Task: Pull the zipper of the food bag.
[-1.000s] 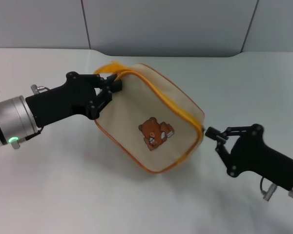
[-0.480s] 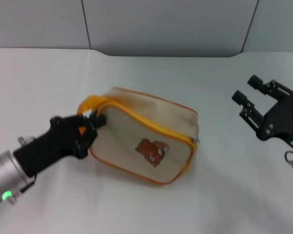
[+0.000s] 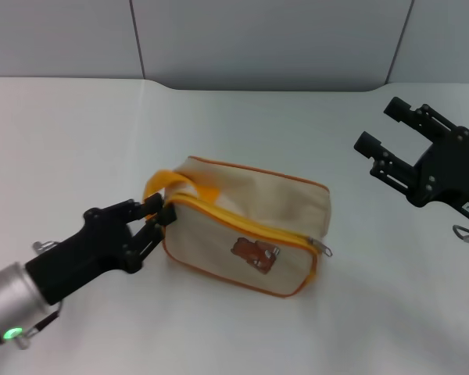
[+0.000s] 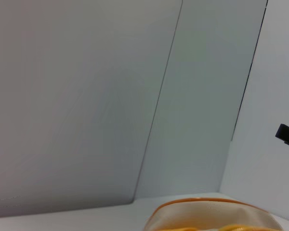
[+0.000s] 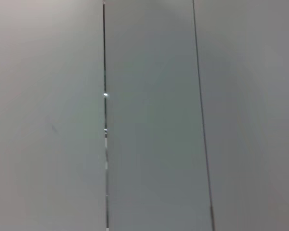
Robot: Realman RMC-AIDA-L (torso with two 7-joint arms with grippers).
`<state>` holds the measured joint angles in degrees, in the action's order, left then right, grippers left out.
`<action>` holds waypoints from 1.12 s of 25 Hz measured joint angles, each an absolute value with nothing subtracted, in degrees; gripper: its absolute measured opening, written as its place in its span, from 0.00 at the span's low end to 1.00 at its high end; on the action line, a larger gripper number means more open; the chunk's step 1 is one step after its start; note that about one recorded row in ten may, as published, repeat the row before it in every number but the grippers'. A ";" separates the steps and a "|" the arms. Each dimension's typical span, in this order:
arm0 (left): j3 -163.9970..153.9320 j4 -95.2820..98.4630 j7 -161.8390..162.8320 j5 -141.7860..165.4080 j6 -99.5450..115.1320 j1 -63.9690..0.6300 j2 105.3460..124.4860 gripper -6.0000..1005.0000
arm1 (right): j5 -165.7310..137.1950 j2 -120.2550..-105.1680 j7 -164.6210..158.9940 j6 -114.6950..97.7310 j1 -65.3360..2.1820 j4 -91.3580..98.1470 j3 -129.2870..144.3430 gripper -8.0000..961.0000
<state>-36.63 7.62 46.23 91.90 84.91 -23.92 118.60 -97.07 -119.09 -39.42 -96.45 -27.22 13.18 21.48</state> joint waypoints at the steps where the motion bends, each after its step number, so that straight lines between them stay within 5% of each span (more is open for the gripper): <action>1: -38.16 9.95 49.32 92.09 86.44 -22.74 117.90 0.15 | -97.09 -119.05 -41.94 -97.22 -27.23 14.38 22.27 0.70; 6: -43.15 16.92 55.55 92.12 93.54 -19.30 115.13 0.21 | -97.16 -117.83 -51.65 -100.88 -27.22 17.39 26.41 0.76; 11: -44.84 21.58 61.72 94.58 106.19 -19.60 111.19 0.40 | -97.42 -113.35 -63.37 -110.24 -28.56 19.59 41.17 0.79; 22: -45.01 24.39 67.37 109.21 109.97 -26.76 111.78 0.82 | -104.14 -115.02 -63.92 -107.50 -28.60 23.39 47.54 0.86; 28: -44.54 24.49 67.00 109.33 109.91 -26.75 111.83 0.82 | -104.15 -115.05 -63.85 -107.29 -28.67 23.46 47.65 0.87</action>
<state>-44.54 24.49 67.00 109.33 109.91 -26.75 111.83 -104.15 -115.05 -63.86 -107.29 -28.67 23.46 47.65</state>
